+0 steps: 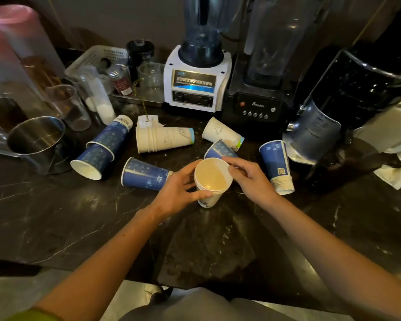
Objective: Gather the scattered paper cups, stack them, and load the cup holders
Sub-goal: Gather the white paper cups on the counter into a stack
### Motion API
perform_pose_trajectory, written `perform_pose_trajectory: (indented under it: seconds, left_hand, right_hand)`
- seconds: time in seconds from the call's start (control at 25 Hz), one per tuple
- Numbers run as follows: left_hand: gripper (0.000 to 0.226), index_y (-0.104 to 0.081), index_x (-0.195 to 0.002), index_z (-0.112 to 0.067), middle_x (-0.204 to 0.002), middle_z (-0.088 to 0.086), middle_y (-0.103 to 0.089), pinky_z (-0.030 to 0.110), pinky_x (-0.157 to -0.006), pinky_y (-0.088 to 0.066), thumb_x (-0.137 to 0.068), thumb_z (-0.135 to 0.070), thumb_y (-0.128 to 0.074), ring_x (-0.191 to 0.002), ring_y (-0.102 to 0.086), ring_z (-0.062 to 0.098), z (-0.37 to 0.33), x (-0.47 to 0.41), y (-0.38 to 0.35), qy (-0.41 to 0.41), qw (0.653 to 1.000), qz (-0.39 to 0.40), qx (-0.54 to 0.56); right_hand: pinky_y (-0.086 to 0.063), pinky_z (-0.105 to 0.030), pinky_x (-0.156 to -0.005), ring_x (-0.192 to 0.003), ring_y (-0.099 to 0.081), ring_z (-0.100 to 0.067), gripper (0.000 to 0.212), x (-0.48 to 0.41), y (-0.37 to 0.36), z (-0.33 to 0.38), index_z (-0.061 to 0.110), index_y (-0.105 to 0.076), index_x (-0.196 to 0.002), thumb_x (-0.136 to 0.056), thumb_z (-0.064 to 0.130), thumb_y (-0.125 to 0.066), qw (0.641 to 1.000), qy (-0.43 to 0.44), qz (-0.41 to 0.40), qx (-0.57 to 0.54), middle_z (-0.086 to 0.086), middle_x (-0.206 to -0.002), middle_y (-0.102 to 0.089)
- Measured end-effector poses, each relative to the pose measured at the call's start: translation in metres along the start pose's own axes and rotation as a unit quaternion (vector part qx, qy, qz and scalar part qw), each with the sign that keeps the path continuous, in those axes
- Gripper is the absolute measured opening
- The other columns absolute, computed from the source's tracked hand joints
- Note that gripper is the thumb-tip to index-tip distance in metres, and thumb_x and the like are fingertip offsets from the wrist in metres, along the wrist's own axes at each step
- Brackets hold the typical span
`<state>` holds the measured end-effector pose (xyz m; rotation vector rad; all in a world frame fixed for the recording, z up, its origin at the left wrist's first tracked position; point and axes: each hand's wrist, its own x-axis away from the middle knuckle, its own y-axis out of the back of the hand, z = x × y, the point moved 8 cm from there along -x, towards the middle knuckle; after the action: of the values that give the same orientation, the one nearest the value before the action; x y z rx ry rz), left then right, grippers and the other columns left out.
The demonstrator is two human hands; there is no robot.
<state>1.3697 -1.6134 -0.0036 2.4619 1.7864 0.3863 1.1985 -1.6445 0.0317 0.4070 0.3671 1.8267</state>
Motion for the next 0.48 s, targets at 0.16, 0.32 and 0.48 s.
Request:
perform_pose_trajectory:
  seconds: [0.16, 0.32, 0.48]
  left_hand:
    - [0.081, -0.037, -0.144, -0.03, -0.133, -0.022, -0.053, 0.006, -0.087, -0.045, -0.076, -0.015, -0.08, -0.119, -0.049, -0.013, 0.002, -0.01, 0.007, 0.003, 1.0, -0.017, -0.006]
    - [0.08, -0.038, -0.144, -0.027, -0.13, -0.025, -0.051, 0.002, -0.084, -0.043, -0.076, -0.014, -0.079, -0.113, -0.048, -0.02, 0.007, -0.015, 0.01, 0.008, 0.999, -0.044, 0.006]
    - [0.083, -0.036, -0.143, -0.035, -0.13, -0.03, -0.049, 0.002, -0.089, -0.041, -0.074, -0.021, -0.081, -0.118, -0.046, -0.018, 0.008, -0.017, 0.01, 0.01, 0.999, -0.052, -0.013]
  right_hand:
    - [-0.047, -0.014, -0.085, -0.099, -0.061, 0.008, 0.032, -0.021, 0.001, -0.005, 0.015, -0.059, -0.131, -0.101, 0.02, -0.048, 0.999, -0.008, 0.042, 0.002, 0.012, -0.109, -0.066]
    - [-0.05, -0.029, -0.094, -0.106, -0.065, -0.013, 0.028, -0.066, 0.023, -0.016, 0.014, -0.061, -0.125, -0.098, 0.018, -0.056, 1.0, -0.008, -0.002, -0.005, -0.004, -0.113, -0.069]
    - [-0.049, -0.032, -0.093, -0.103, -0.062, -0.015, 0.036, -0.124, 0.041, -0.023, 0.011, -0.058, -0.129, -0.094, 0.019, -0.059, 0.994, -0.026, -0.056, 0.086, -0.008, -0.114, -0.066]
